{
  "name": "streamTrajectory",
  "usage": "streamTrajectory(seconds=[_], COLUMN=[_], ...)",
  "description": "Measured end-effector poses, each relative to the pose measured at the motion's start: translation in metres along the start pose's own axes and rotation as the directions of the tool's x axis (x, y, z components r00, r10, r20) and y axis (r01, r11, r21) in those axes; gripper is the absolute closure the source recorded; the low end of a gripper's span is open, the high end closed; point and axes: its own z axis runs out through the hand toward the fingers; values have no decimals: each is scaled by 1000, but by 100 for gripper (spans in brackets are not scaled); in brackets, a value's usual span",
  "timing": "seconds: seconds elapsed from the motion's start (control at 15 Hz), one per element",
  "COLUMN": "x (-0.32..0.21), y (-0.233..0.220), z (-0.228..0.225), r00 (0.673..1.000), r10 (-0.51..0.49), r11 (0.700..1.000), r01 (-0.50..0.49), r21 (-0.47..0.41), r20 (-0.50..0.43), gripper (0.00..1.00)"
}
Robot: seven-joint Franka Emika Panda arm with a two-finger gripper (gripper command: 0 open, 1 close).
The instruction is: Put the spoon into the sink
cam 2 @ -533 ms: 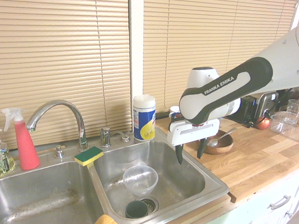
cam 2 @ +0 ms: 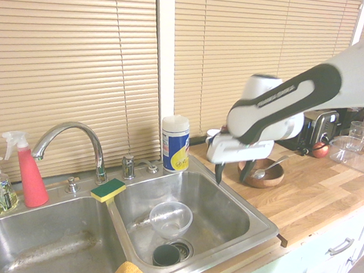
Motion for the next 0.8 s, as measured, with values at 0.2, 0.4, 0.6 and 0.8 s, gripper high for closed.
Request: streamTrajectory(seconds=[0.2, 0.4, 0.6, 0.8], x=[44, 73, 95, 114], y=[34, 68, 81, 83], z=[-21, -13, 11, 40], r00=[991, 971, 953, 937], r10=[128, 221, 277, 316], r11=[991, 974, 960, 947], r01=[-125, -217, -268, -303], r21=[50, 64, 85, 104], r20=[-49, -85, -125, -149], gripper=[0, 0, 0, 0])
